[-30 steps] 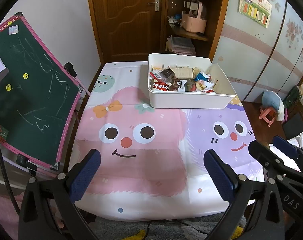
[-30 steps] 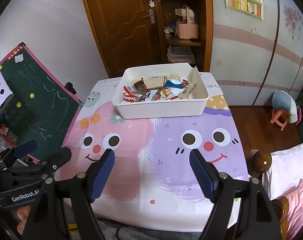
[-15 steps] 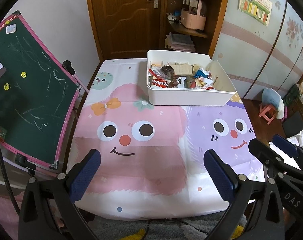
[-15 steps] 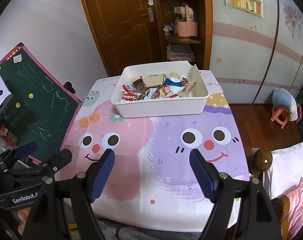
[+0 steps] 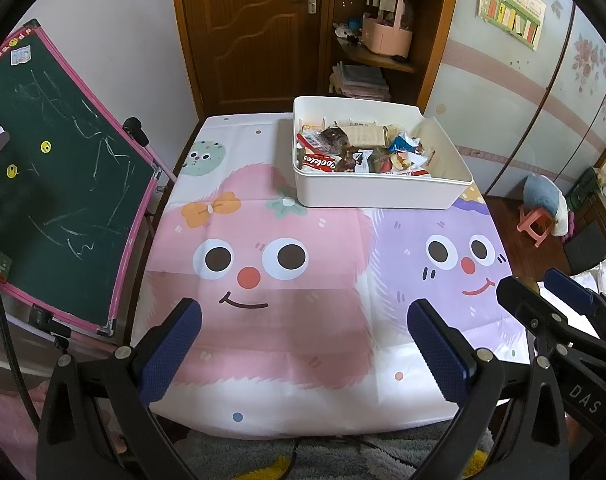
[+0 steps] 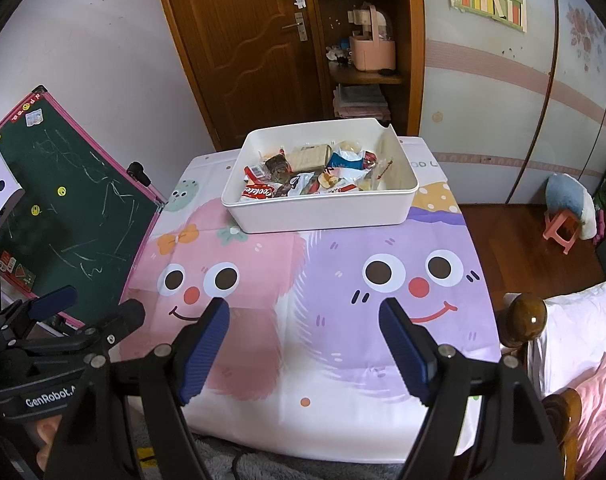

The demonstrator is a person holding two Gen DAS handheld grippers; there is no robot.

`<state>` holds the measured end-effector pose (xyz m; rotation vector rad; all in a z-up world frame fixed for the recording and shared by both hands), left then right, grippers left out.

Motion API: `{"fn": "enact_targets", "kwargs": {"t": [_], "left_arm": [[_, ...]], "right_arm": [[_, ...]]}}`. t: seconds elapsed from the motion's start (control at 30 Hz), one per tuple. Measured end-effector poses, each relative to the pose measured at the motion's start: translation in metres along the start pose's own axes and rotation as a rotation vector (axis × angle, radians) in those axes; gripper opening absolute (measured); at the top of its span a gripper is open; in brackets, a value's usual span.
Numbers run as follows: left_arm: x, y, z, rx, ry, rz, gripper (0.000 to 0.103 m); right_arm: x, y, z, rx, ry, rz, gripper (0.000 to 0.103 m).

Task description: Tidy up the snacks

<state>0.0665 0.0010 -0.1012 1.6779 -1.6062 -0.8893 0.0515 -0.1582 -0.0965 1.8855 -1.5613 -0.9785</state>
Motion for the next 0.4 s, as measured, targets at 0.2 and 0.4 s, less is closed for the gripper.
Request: {"fn": "enact_targets", "kwargs": {"t": [0.2,0.4], "left_arm": [[0.0005,-0.0001,0.0034,-0.006,-0.001,0.0,0.102],[0.0013,-0.0004,0.0071,-0.011,-0.002,0.0,0.102]], "right_arm": [[-0.0007,-0.0022,0.0039,-0.007,-0.005,-0.002,0.078],[-0.0031,-0.0036,0.0071,-0.012,-0.01,-0.003,0.078]]}}
Point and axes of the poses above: each gripper's, at about its wrist camera, not at the fingertips, and y roughly against the way its jaws point, x to its right, z to its underside, the point moved 10 cm from there along -y, roughly the way its jaws point, and after that the axes turned 5 degrees about -z, right-handed, at the moved point
